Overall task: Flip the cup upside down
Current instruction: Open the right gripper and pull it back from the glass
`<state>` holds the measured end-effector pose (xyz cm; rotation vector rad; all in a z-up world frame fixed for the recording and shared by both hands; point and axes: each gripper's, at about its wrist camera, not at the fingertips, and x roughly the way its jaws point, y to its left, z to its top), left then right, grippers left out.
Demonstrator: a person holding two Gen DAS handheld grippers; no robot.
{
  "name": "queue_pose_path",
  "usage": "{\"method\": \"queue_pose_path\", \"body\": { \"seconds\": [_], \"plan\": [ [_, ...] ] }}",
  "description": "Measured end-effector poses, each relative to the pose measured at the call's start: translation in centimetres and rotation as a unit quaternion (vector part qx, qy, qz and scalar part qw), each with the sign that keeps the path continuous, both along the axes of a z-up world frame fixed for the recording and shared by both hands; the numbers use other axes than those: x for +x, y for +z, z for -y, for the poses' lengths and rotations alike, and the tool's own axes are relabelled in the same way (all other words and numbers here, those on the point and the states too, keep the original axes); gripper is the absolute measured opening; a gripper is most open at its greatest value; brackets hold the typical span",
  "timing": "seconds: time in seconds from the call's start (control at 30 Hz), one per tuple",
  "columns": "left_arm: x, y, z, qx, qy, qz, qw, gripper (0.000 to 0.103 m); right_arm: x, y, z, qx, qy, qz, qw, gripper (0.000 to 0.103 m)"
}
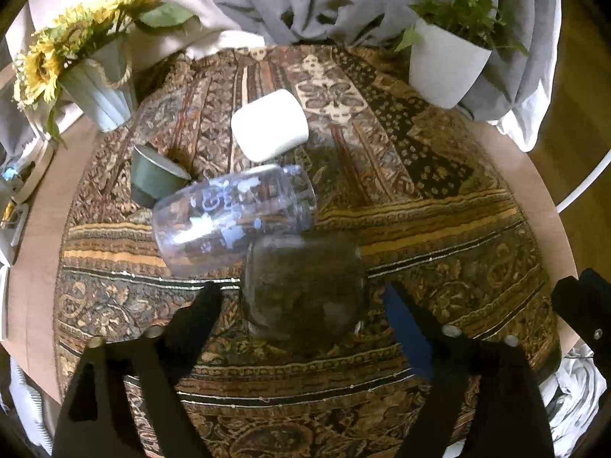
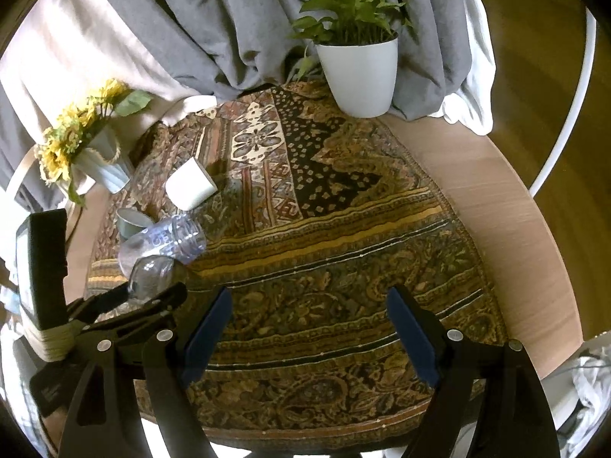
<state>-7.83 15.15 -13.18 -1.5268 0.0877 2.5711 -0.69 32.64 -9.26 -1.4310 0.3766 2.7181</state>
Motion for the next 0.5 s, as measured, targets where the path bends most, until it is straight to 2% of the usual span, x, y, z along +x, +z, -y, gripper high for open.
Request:
{"method": "queue_pose_path", "body": {
  "seconds": [0.23, 0.3, 0.4, 0.5],
  "plan": [
    [1.6, 3.6, 1.4, 0.003, 0.008, -0.044, 0.999, 0.096, 0.9, 1.8, 0.3, 0.008, -0.015, -0.018, 1.0, 0.084],
    [2.3, 5.2, 2.6, 0.009, 0.028, -0.064, 0.9975, 0.102, 1.2, 2.7, 0.5, 0.008, -0.021, -0.028, 0.999, 0.086],
    [3.3, 7.6, 4.7, 0.005, 0.062, -0.1, 0.993, 0.103, 1.6, 4.3, 1.2, 0.009, -0.024, -0.05, 0.998, 0.092],
    [4.1, 9.5, 6.8, -0.01, 0.096, -0.125, 0.9874, 0.103, 1.7, 6.0, 2.8, 0.014, -0.01, -0.07, 0.997, 0.093]
  ]
}}
